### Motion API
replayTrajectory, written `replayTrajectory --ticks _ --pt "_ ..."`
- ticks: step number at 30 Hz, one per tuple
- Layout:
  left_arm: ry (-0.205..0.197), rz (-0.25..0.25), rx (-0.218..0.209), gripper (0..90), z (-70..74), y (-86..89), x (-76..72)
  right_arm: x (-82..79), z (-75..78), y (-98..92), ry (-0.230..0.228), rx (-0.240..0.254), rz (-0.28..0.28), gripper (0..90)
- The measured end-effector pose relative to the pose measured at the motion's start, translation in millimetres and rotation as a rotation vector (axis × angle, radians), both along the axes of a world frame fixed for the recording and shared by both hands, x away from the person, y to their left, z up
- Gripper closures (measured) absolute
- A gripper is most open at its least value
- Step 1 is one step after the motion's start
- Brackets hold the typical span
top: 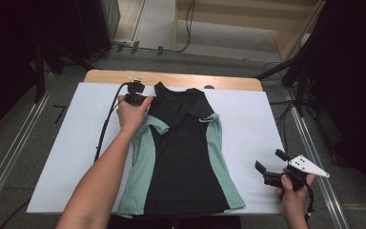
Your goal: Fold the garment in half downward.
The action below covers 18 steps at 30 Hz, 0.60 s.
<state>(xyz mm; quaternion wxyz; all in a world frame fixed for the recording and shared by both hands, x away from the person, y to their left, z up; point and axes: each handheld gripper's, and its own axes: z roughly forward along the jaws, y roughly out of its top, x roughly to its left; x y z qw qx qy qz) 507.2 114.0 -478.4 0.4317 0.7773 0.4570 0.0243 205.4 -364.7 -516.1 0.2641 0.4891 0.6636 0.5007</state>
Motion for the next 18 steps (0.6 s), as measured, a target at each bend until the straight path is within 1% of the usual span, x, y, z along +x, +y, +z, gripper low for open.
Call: replayTrajectory --ticks 2,3,4,5,9,10,11,13,14,15,16,18 --pt "-0.018 -0.01 -0.005 86.2 1.7 -1.0 -1.2 3.2 2.4 1.2 0.009 0.012 0.0 0.0" --pt "-0.024 -0.013 -0.006 86.2 2.5 -1.4 -1.7 5.6 4.1 2.5 0.012 0.007 0.006 0.0" --pt "-0.024 -0.013 -0.006 86.2 2.5 -1.4 -1.7 8.3 6.5 4.9 0.013 -0.006 0.009 0.0" --pt "-0.023 -0.014 -0.015 86.2 2.7 -1.8 -2.0 10.4 8.7 7.2 0.011 -0.012 0.013 0.0" --pt "-0.034 -0.025 -0.02 86.2 4.7 -3.4 -4.2 19.7 19.1 14.5 0.009 -0.015 0.021 0.0" --pt "-0.034 -0.025 -0.02 86.2 4.7 -3.4 -4.2 19.7 19.1 14.5 0.009 -0.015 0.021 0.0" --pt "-0.04 -0.026 -0.021 86.2 6.1 -3.6 -5.2 27.1 26.0 18.8 0.008 -0.01 0.024 0.0" --pt "-0.039 -0.027 -0.029 86.2 6.7 -3.7 -5.5 34.0 31.1 22.8 0.018 -0.012 0.02 0.0" --pt "-0.038 -0.03 -0.029 86.2 7.6 -3.7 -5.7 34.0 31.1 22.8 0.018 -0.012 0.02 0.0" --pt "-0.041 -0.03 -0.025 86.2 8.8 -4.0 -6.1 38.7 33.7 24.5 0.022 -0.015 0.021 0.0" --pt "-0.043 -0.031 -0.025 86.2 9.7 -4.1 -6.6 48.9 38.8 28.4 0.029 -0.01 0.024 0.0" --pt "-0.045 -0.034 -0.027 86.2 10.2 -4.7 -7.3 56.9 42.6 31.1 0.028 -0.012 0.029 0.0"
